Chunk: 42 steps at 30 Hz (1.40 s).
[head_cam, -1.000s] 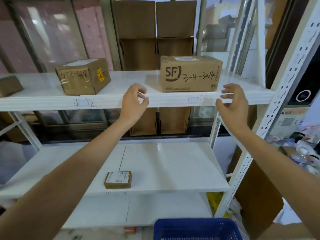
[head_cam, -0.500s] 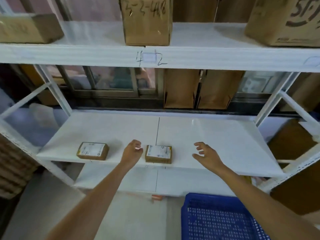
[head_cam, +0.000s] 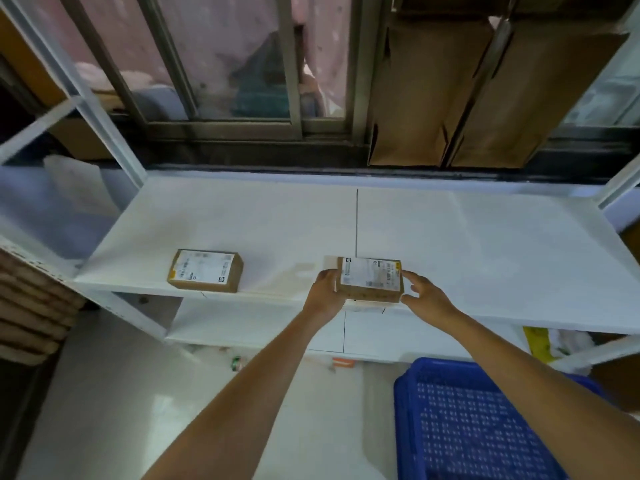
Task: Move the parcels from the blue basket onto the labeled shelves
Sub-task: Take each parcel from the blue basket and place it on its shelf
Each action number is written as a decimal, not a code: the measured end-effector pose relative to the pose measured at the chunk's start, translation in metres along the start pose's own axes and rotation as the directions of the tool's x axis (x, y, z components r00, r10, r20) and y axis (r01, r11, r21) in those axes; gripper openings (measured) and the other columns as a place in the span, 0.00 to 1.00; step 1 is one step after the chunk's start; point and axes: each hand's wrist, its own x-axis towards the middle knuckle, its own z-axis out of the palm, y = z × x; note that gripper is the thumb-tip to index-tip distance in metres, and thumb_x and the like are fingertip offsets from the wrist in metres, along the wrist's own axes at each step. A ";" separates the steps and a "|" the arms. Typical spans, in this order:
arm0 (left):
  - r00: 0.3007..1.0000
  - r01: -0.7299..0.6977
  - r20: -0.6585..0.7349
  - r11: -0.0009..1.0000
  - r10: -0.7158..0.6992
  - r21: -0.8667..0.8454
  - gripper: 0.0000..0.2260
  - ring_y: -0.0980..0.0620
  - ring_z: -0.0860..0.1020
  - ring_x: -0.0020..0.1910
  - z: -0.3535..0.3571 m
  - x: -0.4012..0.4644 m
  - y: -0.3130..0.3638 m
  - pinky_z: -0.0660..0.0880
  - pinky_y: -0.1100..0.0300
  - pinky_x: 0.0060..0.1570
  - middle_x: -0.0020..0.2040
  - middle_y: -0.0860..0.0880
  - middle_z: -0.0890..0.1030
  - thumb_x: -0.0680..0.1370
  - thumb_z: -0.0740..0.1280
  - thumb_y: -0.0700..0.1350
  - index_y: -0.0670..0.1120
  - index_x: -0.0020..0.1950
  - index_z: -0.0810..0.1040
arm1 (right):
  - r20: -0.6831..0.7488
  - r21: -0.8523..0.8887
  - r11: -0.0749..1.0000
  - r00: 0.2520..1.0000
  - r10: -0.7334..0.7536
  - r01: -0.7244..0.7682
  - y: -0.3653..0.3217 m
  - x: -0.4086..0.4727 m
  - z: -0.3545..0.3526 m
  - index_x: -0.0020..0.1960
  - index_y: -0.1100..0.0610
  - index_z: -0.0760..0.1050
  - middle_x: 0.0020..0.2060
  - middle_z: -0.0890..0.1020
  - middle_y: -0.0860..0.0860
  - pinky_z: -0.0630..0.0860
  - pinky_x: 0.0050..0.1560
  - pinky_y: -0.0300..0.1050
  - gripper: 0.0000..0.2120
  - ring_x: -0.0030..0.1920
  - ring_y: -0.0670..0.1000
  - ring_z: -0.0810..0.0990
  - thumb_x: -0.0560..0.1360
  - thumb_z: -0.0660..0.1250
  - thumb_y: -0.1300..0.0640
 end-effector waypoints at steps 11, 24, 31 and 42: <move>0.899 0.100 -0.433 0.994 -0.070 0.049 0.20 0.41 0.69 0.66 -0.115 -0.019 -0.083 0.66 0.52 0.66 0.67 0.40 0.71 0.74 0.66 0.38 0.40 0.66 0.72 | -0.247 -0.168 0.948 0.920 -0.306 0.270 -0.088 -0.002 0.031 0.71 0.55 0.68 0.69 0.70 0.53 0.71 0.62 0.45 0.26 0.66 0.55 0.73 0.74 0.67 0.60; 0.888 0.321 -0.382 0.939 -0.254 0.124 0.26 0.40 0.59 0.75 -0.232 -0.016 -0.222 0.62 0.49 0.70 0.79 0.47 0.56 0.77 0.59 0.37 0.52 0.74 0.67 | 0.355 -0.156 0.911 0.882 -0.308 0.381 -0.238 0.057 0.229 0.79 0.48 0.55 0.78 0.55 0.55 0.66 0.70 0.47 0.33 0.74 0.56 0.63 0.77 0.63 0.56; 0.911 0.212 -0.372 0.976 -0.180 0.047 0.27 0.46 0.64 0.73 -0.230 -0.006 -0.230 0.66 0.59 0.65 0.77 0.47 0.61 0.75 0.57 0.33 0.48 0.74 0.67 | 0.329 -0.190 0.912 0.899 -0.290 0.364 -0.237 0.069 0.246 0.79 0.49 0.53 0.79 0.49 0.52 0.63 0.72 0.46 0.33 0.77 0.53 0.57 0.77 0.62 0.56; 0.900 0.175 -0.400 0.984 -0.172 -0.028 0.26 0.46 0.71 0.67 -0.226 -0.009 -0.222 0.70 0.56 0.63 0.73 0.47 0.67 0.75 0.57 0.32 0.45 0.72 0.69 | 0.324 -0.196 0.917 0.905 -0.274 0.348 -0.237 0.064 0.241 0.79 0.48 0.54 0.79 0.49 0.52 0.67 0.70 0.49 0.33 0.76 0.55 0.59 0.77 0.62 0.56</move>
